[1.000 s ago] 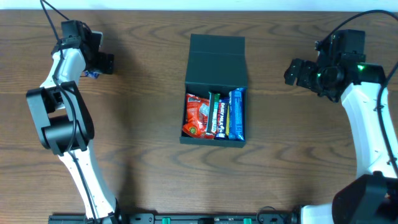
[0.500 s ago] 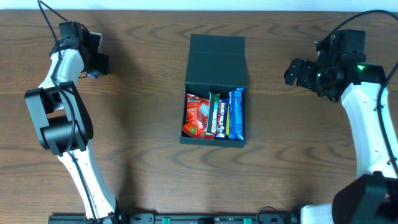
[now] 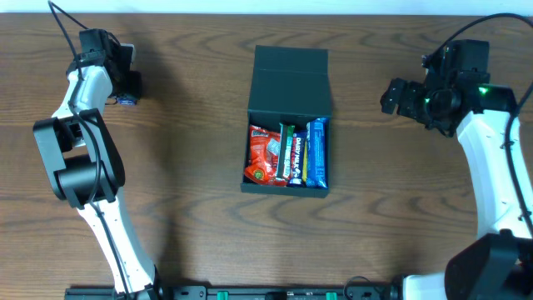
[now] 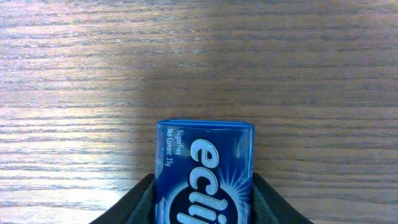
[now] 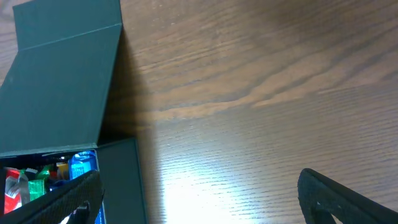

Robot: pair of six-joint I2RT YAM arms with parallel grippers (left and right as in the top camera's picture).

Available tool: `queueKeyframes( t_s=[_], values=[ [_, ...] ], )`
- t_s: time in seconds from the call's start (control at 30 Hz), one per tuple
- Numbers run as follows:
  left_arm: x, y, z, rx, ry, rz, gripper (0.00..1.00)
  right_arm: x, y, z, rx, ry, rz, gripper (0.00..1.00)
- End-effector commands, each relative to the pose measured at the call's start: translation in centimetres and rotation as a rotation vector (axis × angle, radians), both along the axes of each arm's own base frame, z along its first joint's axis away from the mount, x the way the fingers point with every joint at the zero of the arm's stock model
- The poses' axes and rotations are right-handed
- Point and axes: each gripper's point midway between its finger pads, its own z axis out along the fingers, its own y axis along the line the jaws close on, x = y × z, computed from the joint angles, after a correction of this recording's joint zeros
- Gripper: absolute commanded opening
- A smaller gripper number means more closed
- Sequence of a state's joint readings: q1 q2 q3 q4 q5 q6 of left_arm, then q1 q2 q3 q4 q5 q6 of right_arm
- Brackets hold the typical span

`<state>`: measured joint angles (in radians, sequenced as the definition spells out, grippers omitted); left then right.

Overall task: Pack container
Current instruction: 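Lower the Eclipse tin into the box's left side and release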

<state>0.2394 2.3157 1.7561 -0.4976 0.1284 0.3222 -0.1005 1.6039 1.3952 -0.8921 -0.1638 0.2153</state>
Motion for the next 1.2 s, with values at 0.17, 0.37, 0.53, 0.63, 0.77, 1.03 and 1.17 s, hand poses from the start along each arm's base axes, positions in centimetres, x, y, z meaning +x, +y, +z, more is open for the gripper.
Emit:
queueKeyframes(
  t_s=[0.17,0.37,0.53,0.63,0.77,1.03,1.17],
  values=[
    [-0.4,0.0,0.6,-0.074,0.002,0.154,0.24,0.4,0.3,0.6,-0.011,-0.018,0.021,0.99],
    [-0.1,-1.0,7.7,-0.159,-0.101,0.322,0.06,0.4,0.3,0.6,-0.011,-0.018,0.021,0.99],
    [-1.0,-6.3,14.1,-0.220,-0.157,0.325,0.06,0.4,0.3,0.6,-0.011,-0.018,0.021,0.99],
    [-2.4,-12.7,16.5,-0.231,-0.145,0.208,0.06,0.4,0.3,0.6,-0.011,-0.018,0.021,0.99],
    [-6.1,-22.4,16.1,-0.280,-0.022,0.128,0.06,0.4,0.3,0.6,-0.011,-0.018,0.021,0.99],
    [-14.6,-33.0,13.0,-0.164,0.169,-0.105,0.06,0.4,0.3,0.6,-0.011,-0.018,0.021,0.99],
    [-17.1,-33.8,11.1,-0.144,0.240,-0.073,0.06,0.4,0.3,0.6,-0.011,-0.018,0.021,0.99]
  ],
)
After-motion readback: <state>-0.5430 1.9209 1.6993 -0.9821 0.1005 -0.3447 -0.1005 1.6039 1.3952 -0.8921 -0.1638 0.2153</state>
